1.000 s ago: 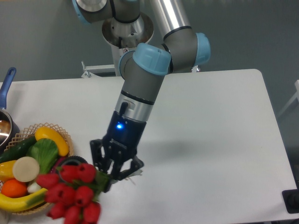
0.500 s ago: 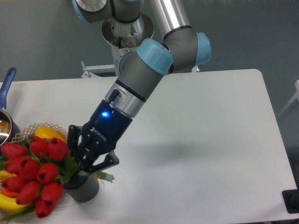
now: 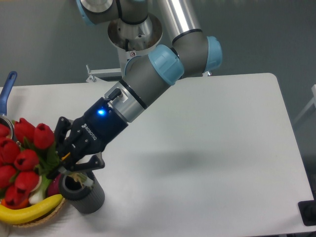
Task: Insert the flowers into the vase
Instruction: 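Lower the tulip stems into the vase opening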
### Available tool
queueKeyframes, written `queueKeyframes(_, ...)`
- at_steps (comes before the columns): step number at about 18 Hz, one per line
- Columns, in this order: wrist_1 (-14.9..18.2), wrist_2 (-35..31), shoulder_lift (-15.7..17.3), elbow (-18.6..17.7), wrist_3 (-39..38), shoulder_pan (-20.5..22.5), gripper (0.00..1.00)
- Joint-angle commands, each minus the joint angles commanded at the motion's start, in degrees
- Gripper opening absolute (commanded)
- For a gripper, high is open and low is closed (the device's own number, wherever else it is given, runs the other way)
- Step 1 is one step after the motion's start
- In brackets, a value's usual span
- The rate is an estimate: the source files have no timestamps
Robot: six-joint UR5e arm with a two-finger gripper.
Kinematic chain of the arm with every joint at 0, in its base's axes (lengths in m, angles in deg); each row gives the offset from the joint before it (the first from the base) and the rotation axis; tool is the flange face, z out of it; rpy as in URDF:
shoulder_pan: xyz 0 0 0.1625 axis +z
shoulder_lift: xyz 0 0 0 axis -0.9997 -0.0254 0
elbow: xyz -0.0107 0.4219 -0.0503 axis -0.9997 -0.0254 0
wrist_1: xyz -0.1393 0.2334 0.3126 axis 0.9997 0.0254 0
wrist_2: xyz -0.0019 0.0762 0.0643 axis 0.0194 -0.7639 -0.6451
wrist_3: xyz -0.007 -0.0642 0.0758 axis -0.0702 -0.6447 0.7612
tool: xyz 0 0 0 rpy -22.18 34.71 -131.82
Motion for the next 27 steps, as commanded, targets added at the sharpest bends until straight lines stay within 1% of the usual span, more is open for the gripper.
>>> queueKeyframes(11,0.00,0.09,-0.09,-1.23,0.00,-1.58,0.00)
queueKeyframes(18,0.00,0.09,-2.63,-1.23,0.35,-1.67,0.00)
queueKeyframes(21,0.09,0.00,-2.81,-1.32,0.35,-1.50,0.00)
queueKeyframes(24,0.09,0.09,-3.16,-3.24,2.27,-0.80,0.00)
queueKeyframes(27,0.09,0.09,-3.08,-8.16,8.59,-0.53,0.00)
